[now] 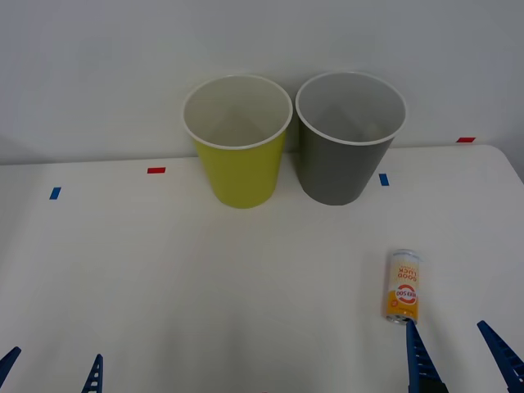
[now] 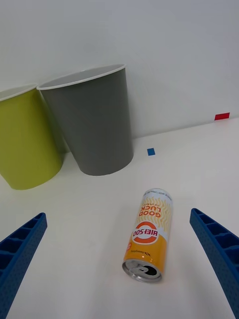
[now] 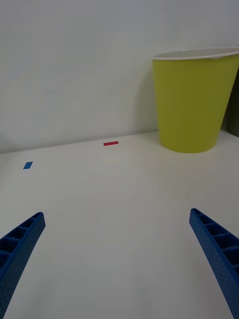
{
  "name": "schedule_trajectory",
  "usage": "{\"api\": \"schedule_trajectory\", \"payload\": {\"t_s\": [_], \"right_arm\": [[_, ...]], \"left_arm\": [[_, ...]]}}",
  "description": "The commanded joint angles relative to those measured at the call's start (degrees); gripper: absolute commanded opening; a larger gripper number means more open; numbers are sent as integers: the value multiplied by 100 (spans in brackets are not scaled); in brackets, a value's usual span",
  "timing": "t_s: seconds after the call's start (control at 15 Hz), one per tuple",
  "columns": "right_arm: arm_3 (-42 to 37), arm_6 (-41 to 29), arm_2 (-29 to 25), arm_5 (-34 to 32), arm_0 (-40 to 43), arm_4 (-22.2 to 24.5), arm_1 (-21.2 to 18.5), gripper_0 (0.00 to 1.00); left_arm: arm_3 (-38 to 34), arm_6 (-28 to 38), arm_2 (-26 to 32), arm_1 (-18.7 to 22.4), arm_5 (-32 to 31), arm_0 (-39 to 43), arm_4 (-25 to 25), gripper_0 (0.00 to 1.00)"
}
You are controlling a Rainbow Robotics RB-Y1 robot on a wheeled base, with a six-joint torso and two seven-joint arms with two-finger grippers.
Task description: Put cans in the gray bin and PET bottles in the light green bin.
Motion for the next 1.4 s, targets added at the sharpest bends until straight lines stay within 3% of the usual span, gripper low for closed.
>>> {"api": "schedule_trajectory", "payload": {"t_s": [0.07,1.4], "right_arm": [[0,-1,0,0,0,0,0,100],[0,-1,0,0,0,0,0,100]], "left_arm": [[0,0,0,0,0,0,0,100],[0,0,0,0,0,0,0,100]]}}
